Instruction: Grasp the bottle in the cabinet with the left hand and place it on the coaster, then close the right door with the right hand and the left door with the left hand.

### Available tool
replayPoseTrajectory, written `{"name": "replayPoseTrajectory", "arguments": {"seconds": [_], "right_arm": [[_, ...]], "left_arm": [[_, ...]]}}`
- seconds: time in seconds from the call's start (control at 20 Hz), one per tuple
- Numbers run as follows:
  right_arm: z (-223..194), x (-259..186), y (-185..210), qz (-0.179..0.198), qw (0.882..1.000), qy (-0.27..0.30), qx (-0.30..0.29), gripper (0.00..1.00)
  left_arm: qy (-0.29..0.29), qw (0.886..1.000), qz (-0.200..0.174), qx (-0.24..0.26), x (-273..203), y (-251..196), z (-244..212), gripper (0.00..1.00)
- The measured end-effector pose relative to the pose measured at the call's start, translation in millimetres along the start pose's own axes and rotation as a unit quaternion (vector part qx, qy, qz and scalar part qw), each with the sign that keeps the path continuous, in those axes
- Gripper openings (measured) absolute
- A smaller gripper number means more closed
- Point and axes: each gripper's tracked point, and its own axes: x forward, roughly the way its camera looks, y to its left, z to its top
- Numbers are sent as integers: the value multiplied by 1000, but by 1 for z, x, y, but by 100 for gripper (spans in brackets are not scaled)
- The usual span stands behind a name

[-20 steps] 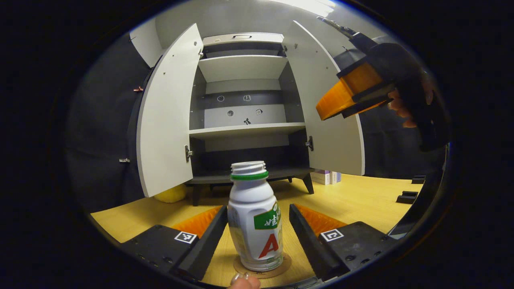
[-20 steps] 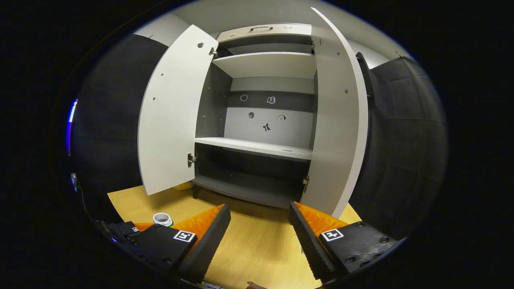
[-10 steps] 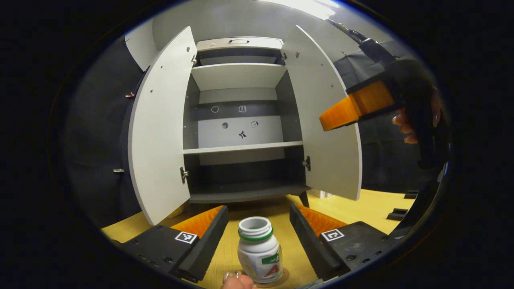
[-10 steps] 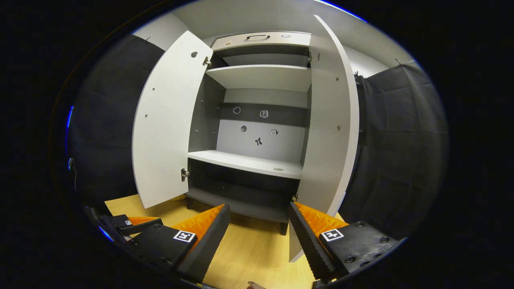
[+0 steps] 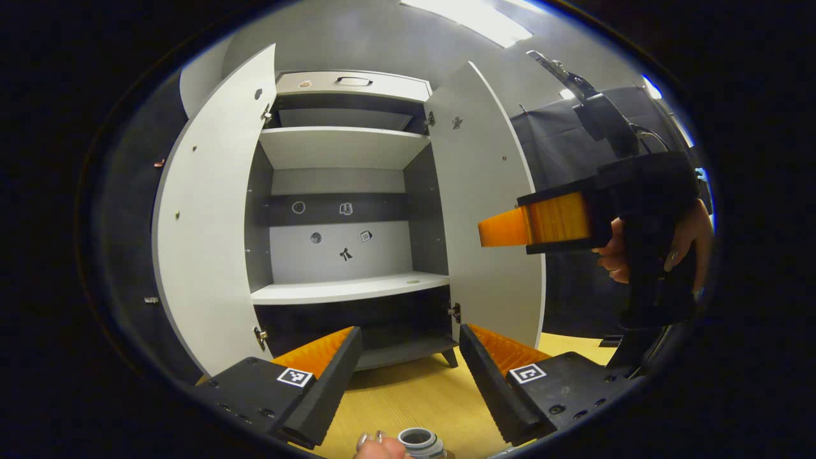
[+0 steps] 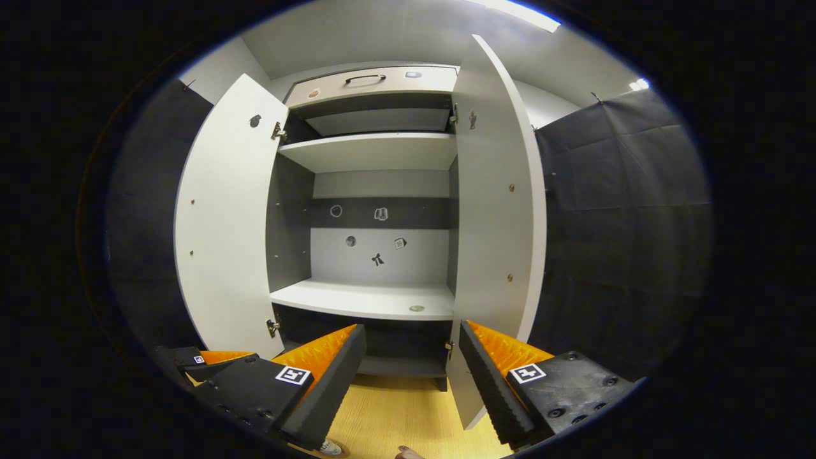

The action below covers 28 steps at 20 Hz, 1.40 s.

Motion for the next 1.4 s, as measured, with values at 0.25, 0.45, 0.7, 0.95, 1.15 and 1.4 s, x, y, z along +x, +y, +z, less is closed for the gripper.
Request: {"name": "replayPoseTrajectory", "arguments": {"seconds": [0.25, 0.45, 0.7, 0.95, 1.15, 1.4], "right_arm": [[32, -22, -65, -107, 994, -6, -14, 97], [44, -22, -131, -180, 983, -5, -19, 96], [52, 7, -157, -161, 987, -12, -22, 96], [66, 28, -163, -123, 991, -37, -45, 97], [69, 38, -156, -77, 994, -43, -60, 94], [62, 44, -138, -17, 999, -25, 10, 94]], "left_arm": [[-6, 999, -47, -19, 5, 4, 36, 96], [8, 995, -61, -74, 14, 1, 49, 96], [11, 998, -13, -67, 28, 25, 62, 95], [18, 996, 41, -77, 40, 42, 61, 96], [26, 995, 53, -81, 42, 41, 57, 98], [38, 996, 62, -60, 38, 35, 55, 98]]}}
